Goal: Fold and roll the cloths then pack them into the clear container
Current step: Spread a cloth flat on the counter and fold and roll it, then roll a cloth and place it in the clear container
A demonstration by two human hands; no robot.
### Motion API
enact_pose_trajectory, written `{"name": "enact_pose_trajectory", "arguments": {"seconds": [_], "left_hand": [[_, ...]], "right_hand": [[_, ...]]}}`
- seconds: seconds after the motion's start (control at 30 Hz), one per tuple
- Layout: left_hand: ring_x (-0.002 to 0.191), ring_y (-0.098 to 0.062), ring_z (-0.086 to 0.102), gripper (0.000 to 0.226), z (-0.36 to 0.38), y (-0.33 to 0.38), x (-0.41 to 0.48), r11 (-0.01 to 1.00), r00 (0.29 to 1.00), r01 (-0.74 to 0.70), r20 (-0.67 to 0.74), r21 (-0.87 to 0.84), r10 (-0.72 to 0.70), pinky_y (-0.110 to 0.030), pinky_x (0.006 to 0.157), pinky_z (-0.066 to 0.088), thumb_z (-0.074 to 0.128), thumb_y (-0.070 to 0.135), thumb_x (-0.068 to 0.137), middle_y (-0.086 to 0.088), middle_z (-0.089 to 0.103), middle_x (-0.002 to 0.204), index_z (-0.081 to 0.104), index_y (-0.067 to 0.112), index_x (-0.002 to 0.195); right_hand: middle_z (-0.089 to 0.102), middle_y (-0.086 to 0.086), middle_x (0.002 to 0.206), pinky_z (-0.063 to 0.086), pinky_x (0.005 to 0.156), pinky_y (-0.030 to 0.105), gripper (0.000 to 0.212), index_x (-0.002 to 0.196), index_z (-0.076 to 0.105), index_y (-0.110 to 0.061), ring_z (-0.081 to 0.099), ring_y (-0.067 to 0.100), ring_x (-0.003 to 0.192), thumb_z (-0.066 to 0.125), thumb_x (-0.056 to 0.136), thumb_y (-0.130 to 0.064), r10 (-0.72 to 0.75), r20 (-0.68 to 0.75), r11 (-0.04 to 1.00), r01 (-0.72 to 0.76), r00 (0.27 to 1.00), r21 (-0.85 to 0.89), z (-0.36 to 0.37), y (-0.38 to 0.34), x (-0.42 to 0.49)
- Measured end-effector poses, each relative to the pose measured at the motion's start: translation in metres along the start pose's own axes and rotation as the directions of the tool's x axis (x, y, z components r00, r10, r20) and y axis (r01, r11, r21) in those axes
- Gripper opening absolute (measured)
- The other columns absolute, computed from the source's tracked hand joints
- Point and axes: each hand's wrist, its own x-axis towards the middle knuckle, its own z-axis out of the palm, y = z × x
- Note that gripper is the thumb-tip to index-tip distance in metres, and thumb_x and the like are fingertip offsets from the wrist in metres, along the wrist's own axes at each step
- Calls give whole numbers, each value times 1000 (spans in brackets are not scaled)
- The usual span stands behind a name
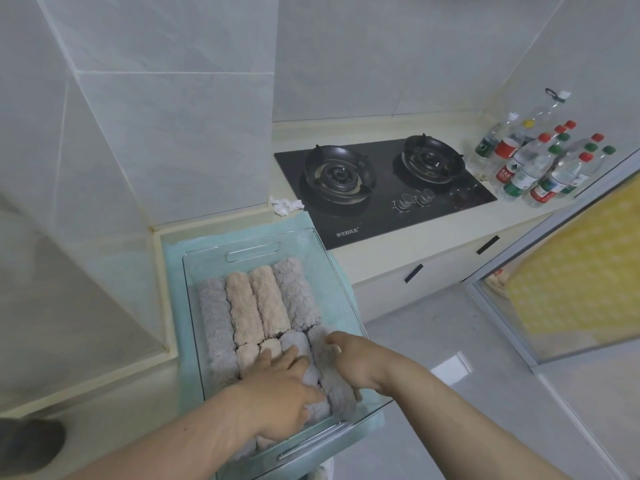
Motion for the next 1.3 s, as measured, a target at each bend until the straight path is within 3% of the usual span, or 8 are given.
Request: {"name": "enact_pose_trajectory", "arguments": {"seconds": [0.27,0.37,0.43,0.5,0.6,0.87,1.1,1.3], "left_hand": [[147,-25,-20,43,2,1,8,999,999,-43,24,-10,44,-57,115,-15,35,46,96,-5,-4,163,41,44,139],[148,-25,4,47,1,-2,-6,996,995,19,-93,-90,-28,-46,119,9,44,43,93,-5,16,157,43,35,139],[136,-25,26,40,1,-4,-18,990,985,84,-143,-117,-101,-39,110,25,45,38,94,-5,35,138,49,25,131],[130,-26,32,35,4,-5,-26,990,984,124,-120,-67,-131,-38,107,27,44,36,95,-7,39,129,53,22,126],[133,-31,25,40,9,-1,-22,993,991,118,-54,-22,-119,-45,112,22,41,36,95,-10,35,133,48,30,133],[143,-27,11,51,22,-12,-22,993,993,108,-42,41,-106,-39,117,9,44,28,93,-6,23,150,36,38,143],[143,-25,18,56,20,-7,-23,992,991,108,-76,-57,-113,-41,117,17,45,28,92,-4,25,152,28,38,145],[129,-5,39,43,-1,-16,-37,910,946,40,-279,-413,-168,-29,109,33,45,39,94,17,44,137,45,39,138]], "right_hand": [[41,10,147,50,100,39,52,146,40,-19,48,29,119,28,97,-5,101,19,972,-102,995,211,1,-10,11],[54,9,122,53,91,37,42,134,50,-17,55,25,107,31,97,-8,21,-42,993,-16,999,119,4,-8,10],[57,4,104,49,69,31,36,123,55,-14,56,15,85,36,94,-5,-29,-29,1000,29,999,-13,8,-5,11],[62,8,113,42,63,27,44,130,52,-11,61,21,93,45,88,0,-33,65,982,44,997,-181,14,-6,12],[49,13,140,46,80,28,65,145,39,-13,53,31,121,51,84,8,-24,150,939,73,988,-335,18,-14,12],[22,21,152,38,104,36,69,152,25,-16,33,34,136,44,90,7,5,227,855,114,974,-507,15,-20,5],[28,16,154,34,104,31,66,153,25,-11,29,32,140,44,92,6,-39,222,870,142,974,-472,12,-21,1],[51,1,141,42,98,24,48,138,50,-25,51,18,123,39,94,-9,-225,58,961,232,973,-149,-6,-19,5]]}}
